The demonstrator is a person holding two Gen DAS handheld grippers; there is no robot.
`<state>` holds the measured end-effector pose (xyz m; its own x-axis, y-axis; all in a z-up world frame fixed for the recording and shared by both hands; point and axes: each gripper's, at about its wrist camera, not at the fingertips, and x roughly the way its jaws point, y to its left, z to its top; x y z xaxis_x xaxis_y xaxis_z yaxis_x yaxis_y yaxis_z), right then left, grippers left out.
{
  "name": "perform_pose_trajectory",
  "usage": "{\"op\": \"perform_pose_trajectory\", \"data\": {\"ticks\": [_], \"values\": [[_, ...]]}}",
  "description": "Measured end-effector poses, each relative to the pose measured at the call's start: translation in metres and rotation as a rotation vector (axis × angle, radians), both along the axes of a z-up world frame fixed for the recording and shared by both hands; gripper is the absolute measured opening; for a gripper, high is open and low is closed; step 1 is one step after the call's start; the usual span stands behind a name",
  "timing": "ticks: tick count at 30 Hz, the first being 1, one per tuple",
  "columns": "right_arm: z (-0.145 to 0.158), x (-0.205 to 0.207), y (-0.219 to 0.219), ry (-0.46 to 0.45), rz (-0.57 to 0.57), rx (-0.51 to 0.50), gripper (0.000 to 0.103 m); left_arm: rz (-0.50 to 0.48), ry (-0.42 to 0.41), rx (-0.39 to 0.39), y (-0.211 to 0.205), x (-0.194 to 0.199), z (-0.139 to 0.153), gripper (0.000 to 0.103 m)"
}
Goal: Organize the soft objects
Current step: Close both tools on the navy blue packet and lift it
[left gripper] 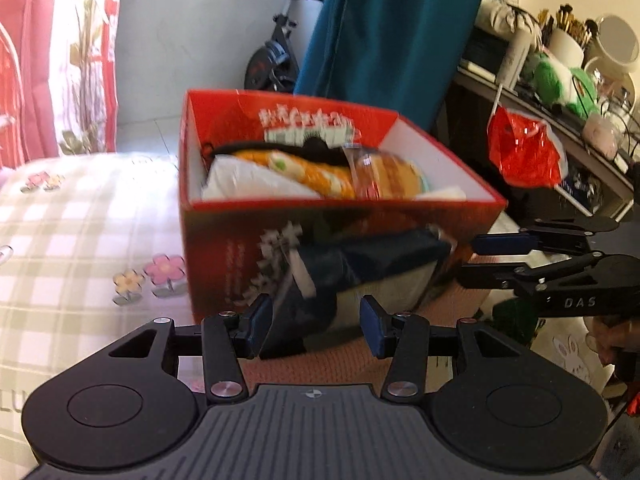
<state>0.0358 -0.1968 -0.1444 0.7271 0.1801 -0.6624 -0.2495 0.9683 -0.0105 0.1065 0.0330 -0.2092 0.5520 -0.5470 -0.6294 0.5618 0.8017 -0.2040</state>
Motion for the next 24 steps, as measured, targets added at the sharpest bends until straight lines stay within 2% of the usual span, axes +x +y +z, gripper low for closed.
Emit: {"op": "perform_pose_trajectory", "data": {"ticks": [7, 11, 13, 14, 15, 21, 24], "values": [[-0.032, 0.014, 0.013, 0.062, 0.032, 0.004, 0.05, -0.011, 0.028, 0.014, -0.008, 0.012, -0.024, 0.051], [-0.037, 0.022, 0.017, 0.059, 0.036, 0.037, 0.05, -0.03, 0.033, 0.005, -0.01, 0.017, -0.028, 0.05], [-0.039, 0.027, 0.018, 0.057, 0.036, 0.046, 0.049, -0.033, 0.038, 0.002, -0.011, 0.019, -0.029, 0.043], [-0.04, 0.028, 0.018, 0.058, 0.037, 0.051, 0.048, -0.032, 0.039, 0.007, -0.012, 0.018, -0.029, 0.032], [-0.04, 0.03, 0.018, 0.062, 0.04, 0.058, 0.047, -0.027, 0.031, 0.021, -0.013, 0.017, -0.028, 0.027], [-0.032, 0.026, 0.012, 0.043, 0.032, 0.115, 0.033, -0.02, -0.032, 0.003, -0.008, 0.005, -0.008, 0.024], [-0.02, 0.019, 0.011, 0.006, 0.036, 0.132, 0.032, -0.01, -0.092, -0.015, -0.005, -0.004, 0.012, 0.024]]}}
